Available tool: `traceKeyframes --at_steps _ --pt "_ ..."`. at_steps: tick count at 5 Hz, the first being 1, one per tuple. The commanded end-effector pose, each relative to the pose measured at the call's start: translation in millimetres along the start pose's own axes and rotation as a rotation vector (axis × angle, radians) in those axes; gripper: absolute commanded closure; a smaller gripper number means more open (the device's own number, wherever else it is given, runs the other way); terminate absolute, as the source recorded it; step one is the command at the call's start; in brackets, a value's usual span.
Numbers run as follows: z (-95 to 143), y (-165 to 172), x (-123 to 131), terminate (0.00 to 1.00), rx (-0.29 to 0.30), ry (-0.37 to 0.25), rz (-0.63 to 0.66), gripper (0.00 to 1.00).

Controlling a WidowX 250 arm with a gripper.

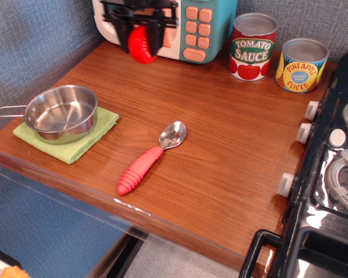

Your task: Pick up the tomato and place it in the pan

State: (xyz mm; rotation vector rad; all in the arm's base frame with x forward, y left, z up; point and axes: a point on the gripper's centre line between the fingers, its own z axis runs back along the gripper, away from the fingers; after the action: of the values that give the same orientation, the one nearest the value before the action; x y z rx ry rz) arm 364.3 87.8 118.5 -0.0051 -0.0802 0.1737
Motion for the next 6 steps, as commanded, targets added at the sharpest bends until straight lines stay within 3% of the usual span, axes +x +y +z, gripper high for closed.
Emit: traceKeyframes --at_steps 1,2,4,6 --pt "16 37 -84 0.00 0.120 0.060 -0.014 1.00" --pt "-5 69 -112 0.00 0.120 0.029 0.078 1.00" --pt "-46 105 -99 0.00 0.117 -0.016 0.207 1.00" --pt "-64 105 -73 0.00 0.109 -0.012 0.230 1.00"
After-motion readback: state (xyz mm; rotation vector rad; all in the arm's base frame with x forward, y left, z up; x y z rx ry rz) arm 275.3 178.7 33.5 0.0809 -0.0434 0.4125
